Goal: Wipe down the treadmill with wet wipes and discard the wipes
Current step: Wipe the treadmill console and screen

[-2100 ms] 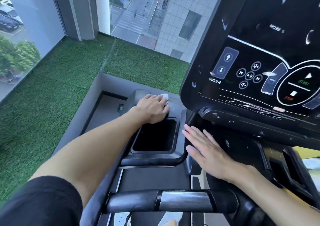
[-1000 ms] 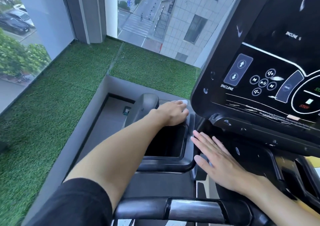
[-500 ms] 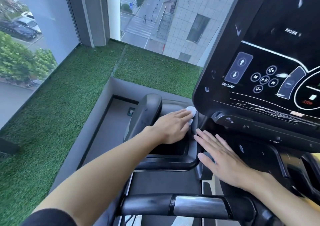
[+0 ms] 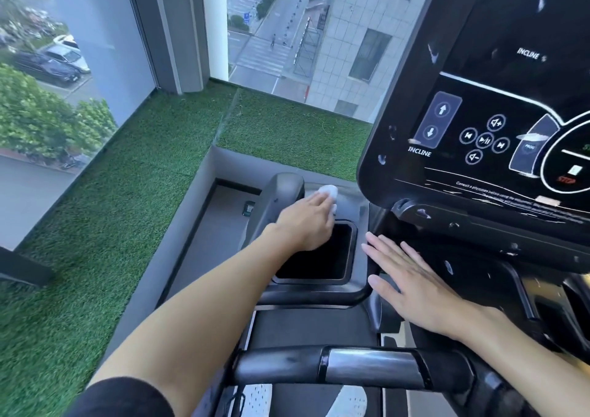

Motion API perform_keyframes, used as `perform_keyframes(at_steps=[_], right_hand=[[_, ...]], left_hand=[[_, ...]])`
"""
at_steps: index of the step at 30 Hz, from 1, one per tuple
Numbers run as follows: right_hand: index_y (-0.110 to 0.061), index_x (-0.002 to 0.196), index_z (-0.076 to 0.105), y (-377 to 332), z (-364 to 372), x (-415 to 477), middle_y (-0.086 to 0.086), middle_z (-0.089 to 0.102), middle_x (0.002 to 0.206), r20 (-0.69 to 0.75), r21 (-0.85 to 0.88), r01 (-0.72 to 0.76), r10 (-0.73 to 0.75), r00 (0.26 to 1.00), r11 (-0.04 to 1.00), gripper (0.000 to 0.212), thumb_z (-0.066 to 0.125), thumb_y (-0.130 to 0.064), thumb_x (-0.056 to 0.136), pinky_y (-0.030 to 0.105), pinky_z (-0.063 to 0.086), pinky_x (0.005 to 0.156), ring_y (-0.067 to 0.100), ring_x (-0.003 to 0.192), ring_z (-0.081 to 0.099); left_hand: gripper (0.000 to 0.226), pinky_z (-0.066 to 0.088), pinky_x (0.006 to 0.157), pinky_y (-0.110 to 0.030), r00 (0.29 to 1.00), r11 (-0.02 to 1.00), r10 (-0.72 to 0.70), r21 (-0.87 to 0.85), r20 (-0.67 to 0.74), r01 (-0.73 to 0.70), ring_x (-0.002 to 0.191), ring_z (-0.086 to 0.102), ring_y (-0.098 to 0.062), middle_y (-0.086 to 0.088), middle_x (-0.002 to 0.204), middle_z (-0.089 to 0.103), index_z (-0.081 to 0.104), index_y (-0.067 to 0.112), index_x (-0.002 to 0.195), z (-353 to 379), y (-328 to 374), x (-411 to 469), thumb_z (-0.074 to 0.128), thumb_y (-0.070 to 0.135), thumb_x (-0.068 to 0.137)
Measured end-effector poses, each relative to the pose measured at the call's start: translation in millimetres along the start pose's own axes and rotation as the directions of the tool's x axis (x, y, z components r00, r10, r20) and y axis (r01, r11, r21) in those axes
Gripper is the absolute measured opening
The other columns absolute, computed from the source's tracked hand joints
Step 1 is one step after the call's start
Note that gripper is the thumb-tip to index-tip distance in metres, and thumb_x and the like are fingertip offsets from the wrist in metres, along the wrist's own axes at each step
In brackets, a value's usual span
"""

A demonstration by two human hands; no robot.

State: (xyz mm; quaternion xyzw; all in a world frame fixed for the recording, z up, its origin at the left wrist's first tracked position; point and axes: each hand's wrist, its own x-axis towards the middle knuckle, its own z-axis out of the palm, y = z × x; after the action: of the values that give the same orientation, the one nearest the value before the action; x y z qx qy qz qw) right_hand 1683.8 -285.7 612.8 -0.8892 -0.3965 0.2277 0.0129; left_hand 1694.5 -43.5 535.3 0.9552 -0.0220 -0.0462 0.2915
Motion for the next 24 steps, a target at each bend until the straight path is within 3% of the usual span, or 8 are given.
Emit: perform_keyframes(at_steps=[3, 6, 9, 14, 17, 19, 21, 24], right_hand=[[-0.036, 0.157, 0.005, -0.2, 0.4, 0.6, -0.029, -0.016, 0.159, -0.012, 0.003, 0.001, -0.001, 1.0, 1.0, 0.058, 0.026, -0.047, 0.105, 0.02, -0.018, 0.117, -0.014, 0.141, -0.023], [-0.034, 0.158, 0.006, 1.1, 1.2, 1.6, -0.028, -0.016, 0.158, -0.019, -0.002, 0.003, -0.003, 1.0, 1.0, 0.058, 0.026, -0.047, 0.105, 0.02, -0.018, 0.118, -0.013, 0.141, -0.023], [-0.034, 0.158, 0.007, 1.8, 0.8, 1.9, -0.028, -0.016, 0.158, -0.021, 0.002, 0.012, -0.012, 1.0, 1.0, 0.058, 0.026, -0.047, 0.104, 0.02, -0.017, 0.118, -0.013, 0.142, -0.023], [-0.037, 0.156, 0.004, 2.5, 1.9, 2.0, -0.028, -0.017, 0.158, -0.026, 0.017, 0.017, -0.017, 1.0, 1.0, 0.06, 0.022, -0.053, 0.101, 0.022, -0.016, 0.119, -0.013, 0.142, -0.023], [-0.039, 0.154, 0.003, 3.9, 2.9, 3.2, -0.03, -0.016, 0.158, -0.044, 0.021, 0.036, -0.035, 0.998, 0.999, 0.063, 0.017, -0.061, 0.097, 0.021, -0.016, 0.118, -0.013, 0.143, -0.021], [-0.036, 0.155, 0.014, 5.5, 3.2, 2.8, -0.028, -0.007, 0.16, -0.058, 0.088, 0.036, -0.031, 0.998, 0.996, 0.057, 0.03, -0.049, 0.102, 0.019, -0.014, 0.118, -0.014, 0.143, -0.015], [-0.027, 0.152, 0.032, 5.3, 1.5, 2.3, -0.025, 0.01, 0.16, -0.104, 0.201, 0.035, -0.014, 0.994, 0.979, 0.049, 0.042, -0.022, 0.104, 0.016, -0.008, 0.12, -0.015, 0.145, -0.003], [-0.018, 0.134, 0.058, -0.2, -4.6, -0.2, -0.023, 0.038, 0.147, -0.205, 0.393, -0.02, 0.109, 0.973, 0.919, 0.048, 0.042, 0.006, 0.096, 0.003, 0.005, 0.113, -0.012, 0.14, 0.023]], left_hand=[[0.06, 0.006, 0.124, -0.033, 0.996, 0.996, -0.092, 0.018, 0.006, 0.092, 0.152, 0.01, -0.023, -0.014, 0.164, 0.016, 0.017, 0.002, 0.156, 1.8, 15.8, -2.5, 0.024, 0.029, 0.103], [0.056, 0.002, 0.12, -0.025, 0.997, 0.994, 0.073, -0.08, -0.037, -0.076, 0.151, 0.012, -0.024, -0.016, 0.162, 0.022, 0.024, -0.001, 0.153, 7.8, 48.4, -13.1, 0.03, 0.019, 0.101], [0.06, 0.005, 0.122, -0.026, 0.996, 0.987, 0.086, -0.134, 0.0, -0.085, 0.151, 0.014, -0.023, -0.014, 0.161, 0.025, 0.026, 0.0, 0.153, 2.8, 41.9, -9.0, 0.031, 0.016, 0.095], [0.084, 0.02, 0.12, -0.04, 0.998, 0.969, 0.056, -0.24, 0.01, -0.052, 0.148, 0.022, -0.02, -0.005, 0.157, 0.034, 0.036, 0.01, 0.149, 8.2, 44.5, 2.4, 0.017, 0.036, 0.072], [0.073, 0.011, 0.123, -0.029, 0.996, 0.951, 0.08, -0.304, 0.047, -0.062, 0.149, 0.019, -0.02, -0.009, 0.159, 0.032, 0.034, 0.004, 0.15, 10.8, 49.7, -15.3, 0.027, 0.018, 0.079], [0.062, 0.014, 0.119, -0.022, 0.994, 0.934, 0.088, -0.352, 0.07, -0.058, 0.143, 0.028, -0.021, -0.011, 0.15, 0.042, 0.042, 0.001, 0.142, 2.9, 50.9, -16.8, 0.031, 0.004, 0.081], [0.059, 0.029, 0.115, -0.035, 0.996, 0.928, 0.071, -0.37, 0.051, -0.048, 0.133, 0.04, -0.025, -0.011, 0.136, 0.052, 0.05, 0.001, 0.129, -2.2, 55.6, -8.8, 0.027, 0.007, 0.076], [0.056, 0.034, 0.11, -0.043, 0.998, 0.931, 0.043, -0.364, 0.035, -0.028, 0.127, 0.043, -0.031, -0.016, 0.131, 0.053, 0.052, -0.002, 0.122, -0.4, 57.9, -4.3, 0.026, 0.01, 0.074]])
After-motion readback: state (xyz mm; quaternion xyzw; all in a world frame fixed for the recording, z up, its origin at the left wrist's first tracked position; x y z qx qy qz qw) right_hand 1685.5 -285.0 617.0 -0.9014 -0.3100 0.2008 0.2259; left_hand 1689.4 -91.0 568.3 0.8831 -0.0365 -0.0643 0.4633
